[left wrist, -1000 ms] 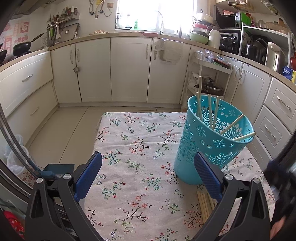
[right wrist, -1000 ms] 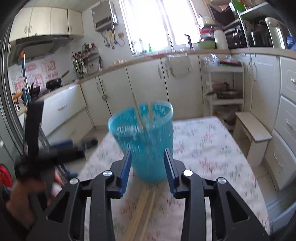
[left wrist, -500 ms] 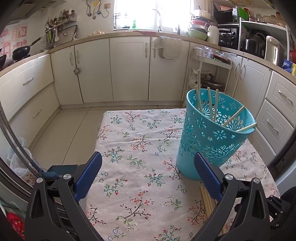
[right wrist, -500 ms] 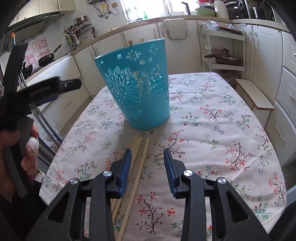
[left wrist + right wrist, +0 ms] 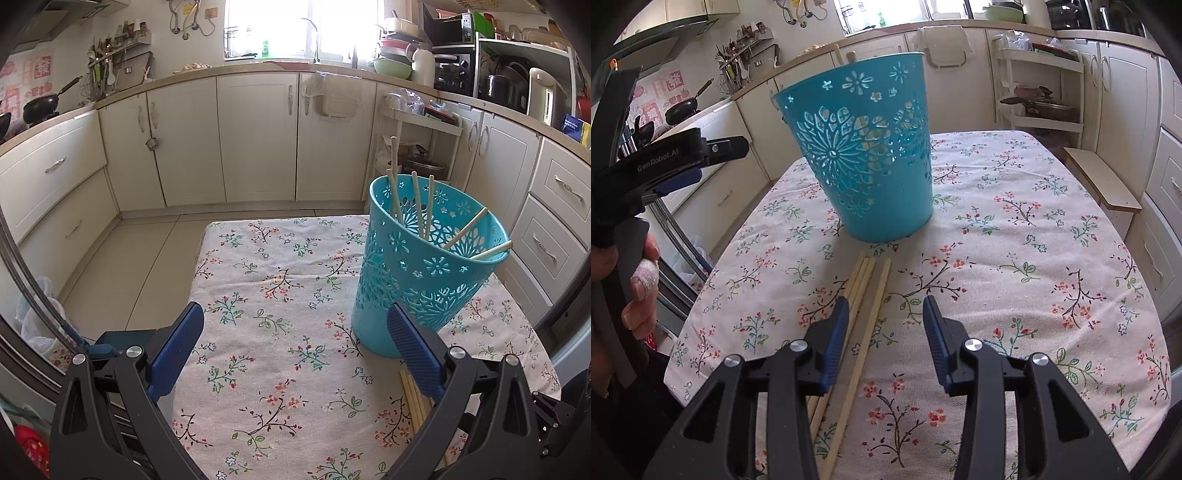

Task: Organize utensils
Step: 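Bring both open tools back toward the remaining chopsticks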

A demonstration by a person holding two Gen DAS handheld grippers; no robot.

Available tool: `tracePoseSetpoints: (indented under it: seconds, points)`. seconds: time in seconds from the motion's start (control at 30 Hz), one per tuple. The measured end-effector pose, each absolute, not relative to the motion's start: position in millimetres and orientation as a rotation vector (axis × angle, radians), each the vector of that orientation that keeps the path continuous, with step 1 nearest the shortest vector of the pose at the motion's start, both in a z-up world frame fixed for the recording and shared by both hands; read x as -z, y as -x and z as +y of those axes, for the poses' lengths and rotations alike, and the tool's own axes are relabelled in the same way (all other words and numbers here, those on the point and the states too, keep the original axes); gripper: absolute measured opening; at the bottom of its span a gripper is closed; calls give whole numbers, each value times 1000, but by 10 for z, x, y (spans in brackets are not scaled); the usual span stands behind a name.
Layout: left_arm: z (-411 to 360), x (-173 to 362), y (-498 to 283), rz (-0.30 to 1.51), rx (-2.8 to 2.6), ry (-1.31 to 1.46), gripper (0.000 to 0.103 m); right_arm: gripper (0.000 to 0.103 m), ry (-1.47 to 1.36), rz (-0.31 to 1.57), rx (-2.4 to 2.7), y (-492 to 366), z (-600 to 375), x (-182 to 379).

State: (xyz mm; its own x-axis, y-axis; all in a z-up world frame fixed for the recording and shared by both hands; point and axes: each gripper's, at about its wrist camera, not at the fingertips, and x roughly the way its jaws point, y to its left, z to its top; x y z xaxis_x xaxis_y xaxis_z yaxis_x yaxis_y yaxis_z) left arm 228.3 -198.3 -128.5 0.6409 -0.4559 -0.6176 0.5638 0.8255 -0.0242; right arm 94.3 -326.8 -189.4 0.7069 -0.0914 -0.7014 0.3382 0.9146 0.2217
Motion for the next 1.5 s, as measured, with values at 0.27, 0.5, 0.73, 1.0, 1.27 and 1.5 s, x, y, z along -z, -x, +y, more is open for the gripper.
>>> tracePoseSetpoints:
  seconds: [0.27,0.5,0.73,1.0,1.27,1.5]
  points:
    - [-1985,1285,-2281,653,585,-176,96,42,-354,759,243,-949,-3271,1912]
    - [-1989,1285,-2279,654,584,-177,96,42,-355,762,243,-954,-3272,1911]
    - [-1978,1346,-2295,671,588,-183,96,42,-359,770,253,-1017,-3292,1910]
    - [-1881,1498,-2422,762,583,-144,96,42,-347,818,255,-1173,-3276,1969]
    - [-1986,1587,-2383,797,617,-182,96,40,-278,888,281,-1240,-3262,2070]
    - [-2351,1933,-2030,864,719,-347,96,15,-85,988,238,-1329,-3309,2018]
